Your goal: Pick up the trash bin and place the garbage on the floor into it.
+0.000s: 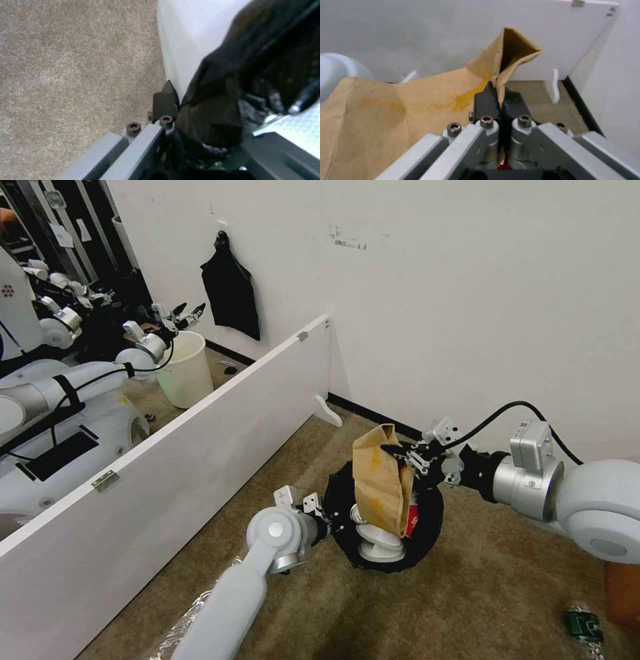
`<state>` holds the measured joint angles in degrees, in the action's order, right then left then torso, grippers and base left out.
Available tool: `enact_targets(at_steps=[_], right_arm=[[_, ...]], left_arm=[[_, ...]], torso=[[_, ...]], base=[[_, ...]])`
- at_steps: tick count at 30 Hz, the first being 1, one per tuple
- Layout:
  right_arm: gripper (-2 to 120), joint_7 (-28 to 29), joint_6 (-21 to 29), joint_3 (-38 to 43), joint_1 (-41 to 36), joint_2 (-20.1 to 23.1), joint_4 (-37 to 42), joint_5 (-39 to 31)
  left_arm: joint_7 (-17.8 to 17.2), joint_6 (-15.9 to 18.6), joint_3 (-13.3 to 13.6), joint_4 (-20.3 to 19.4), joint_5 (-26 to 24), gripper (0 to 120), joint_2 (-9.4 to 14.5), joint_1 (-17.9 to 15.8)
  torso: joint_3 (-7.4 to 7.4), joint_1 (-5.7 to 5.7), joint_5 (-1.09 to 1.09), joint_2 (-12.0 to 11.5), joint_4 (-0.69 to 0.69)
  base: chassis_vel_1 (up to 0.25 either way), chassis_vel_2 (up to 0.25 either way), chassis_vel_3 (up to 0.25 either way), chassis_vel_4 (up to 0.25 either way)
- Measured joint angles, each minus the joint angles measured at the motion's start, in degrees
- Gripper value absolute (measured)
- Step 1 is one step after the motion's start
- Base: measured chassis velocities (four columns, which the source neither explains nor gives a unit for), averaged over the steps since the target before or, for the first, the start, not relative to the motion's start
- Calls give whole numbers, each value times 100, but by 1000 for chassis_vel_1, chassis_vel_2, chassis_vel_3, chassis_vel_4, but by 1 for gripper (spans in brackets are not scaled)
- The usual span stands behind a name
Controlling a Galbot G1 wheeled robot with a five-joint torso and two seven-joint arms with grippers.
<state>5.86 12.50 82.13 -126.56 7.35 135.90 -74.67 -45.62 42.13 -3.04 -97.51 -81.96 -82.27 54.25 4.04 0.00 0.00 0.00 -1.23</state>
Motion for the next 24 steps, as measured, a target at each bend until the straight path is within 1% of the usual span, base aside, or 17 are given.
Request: enact_targets(at_steps=[3,8,12,15,19,24], right_arm=[[0,0,22,-25,-29,1,77,15],[0,-1,35,-65,-131,-72,123,111],[0,-68,41,-147,-304,-210,49,369],[0,-170,25,-239,-428,-162,-129,648],[0,-200,5,-285,-485,-131,-218,755],[0,-225,-44,-354,-579,-84,-367,900]], left_arm=[[48,0,-30,67,64,0,-43,-23],[73,0,-75,101,63,0,-37,-89],[77,0,-89,114,5,0,-9,-171],[76,0,-95,35,-38,0,-22,-164],[65,1,-125,-20,-81,0,-4,-149],[21,0,-198,-225,-237,0,73,-104]], torso=[[0,0,0,0,1],[0,0,0,0,1],[-1,0,0,0,-1],[-1,0,0,0,0],[-1,0,0,0,1],[-1,0,0,0,0]], base=[[0,0,0,0],[0,0,0,0],[0,0,0,0],[0,0,0,0],[0,0,0,0],[0,0,0,0]])
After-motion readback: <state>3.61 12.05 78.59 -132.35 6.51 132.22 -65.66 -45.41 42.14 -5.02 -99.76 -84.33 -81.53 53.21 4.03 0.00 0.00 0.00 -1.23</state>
